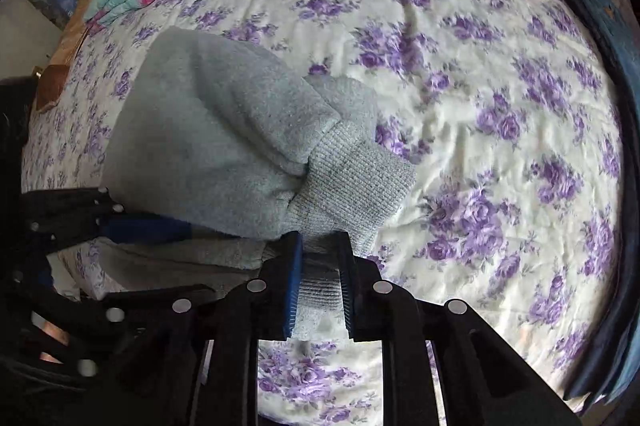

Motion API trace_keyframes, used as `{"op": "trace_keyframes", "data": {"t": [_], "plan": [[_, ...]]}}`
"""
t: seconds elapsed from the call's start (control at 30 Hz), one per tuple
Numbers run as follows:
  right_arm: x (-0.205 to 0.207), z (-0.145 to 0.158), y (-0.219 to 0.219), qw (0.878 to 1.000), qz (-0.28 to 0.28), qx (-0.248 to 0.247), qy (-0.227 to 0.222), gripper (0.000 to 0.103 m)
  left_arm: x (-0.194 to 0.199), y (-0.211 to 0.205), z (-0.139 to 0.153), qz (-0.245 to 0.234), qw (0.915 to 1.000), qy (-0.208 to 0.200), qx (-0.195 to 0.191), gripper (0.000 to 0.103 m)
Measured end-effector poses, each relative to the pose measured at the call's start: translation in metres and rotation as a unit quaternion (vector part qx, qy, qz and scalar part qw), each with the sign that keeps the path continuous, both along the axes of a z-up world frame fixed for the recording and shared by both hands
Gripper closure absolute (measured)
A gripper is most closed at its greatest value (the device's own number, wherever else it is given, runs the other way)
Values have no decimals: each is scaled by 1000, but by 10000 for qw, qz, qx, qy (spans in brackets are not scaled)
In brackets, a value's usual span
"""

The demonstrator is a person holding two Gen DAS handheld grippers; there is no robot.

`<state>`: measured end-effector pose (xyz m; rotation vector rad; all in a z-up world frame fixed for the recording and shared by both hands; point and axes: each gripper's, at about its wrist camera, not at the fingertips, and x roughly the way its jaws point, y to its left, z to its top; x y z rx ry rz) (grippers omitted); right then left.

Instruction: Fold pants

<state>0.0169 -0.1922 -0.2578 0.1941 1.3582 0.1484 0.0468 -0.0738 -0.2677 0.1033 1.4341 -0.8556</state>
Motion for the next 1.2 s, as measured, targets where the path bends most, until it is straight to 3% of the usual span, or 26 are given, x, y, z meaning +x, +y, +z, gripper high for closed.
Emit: {"op": "trace_keyframes", "data": {"t": [0.03,0.13,0.2,0.27,0.37,0.43,0.57,0.67,0.77,0.83,0.9,0.97,1.07,1.13,1.2], "plan": [[0,-3,-3,9999,-39,98,47,86,-3,-3,-8,-13,10000,-77,21,58],[3,12,-5,9997,151,167,107,86,-4,-1,6,-36,9998,-188,-4,58],[8,32,-7,9996,185,201,106,83,-8,6,24,-50,9992,-395,2,60],[16,62,-7,9993,234,189,-202,79,-15,17,42,-10,9978,-655,-92,60],[44,97,10,9953,579,212,-750,56,-22,41,60,320,9959,-776,-337,60],[69,103,35,9910,932,232,-934,52,-24,60,61,610,9945,-783,-338,60],[134,78,93,9845,1541,528,-649,52,-23,103,45,1264,9905,-514,-193,60],[161,52,129,9807,1905,172,-400,52,-27,124,42,1551,9867,-384,-311,60],[171,33,147,9785,2042,-202,-204,54,-33,129,46,1598,9849,-374,-548,60],[173,20,155,9743,2080,-833,-236,54,-34,124,45,1513,9854,-372,-691,60],[177,-6,159,9715,2037,-1206,-77,54,-30,110,30,1369,9886,-239,-576,60],[178,-34,160,9717,1971,-1302,78,53,-25,94,-1,1197,9926,-40,-211,60],[176,-30,152,9777,1795,-1089,-27,52,-25,86,-15,1011,9949,-19,16,60],[172,-6,136,9817,1705,-839,-103,59,-25,87,-5,912,9958,18,17,60],[156,33,113,9846,1568,-631,-452,60,-28,93,9,879,9961,-85,-32,60]]}}
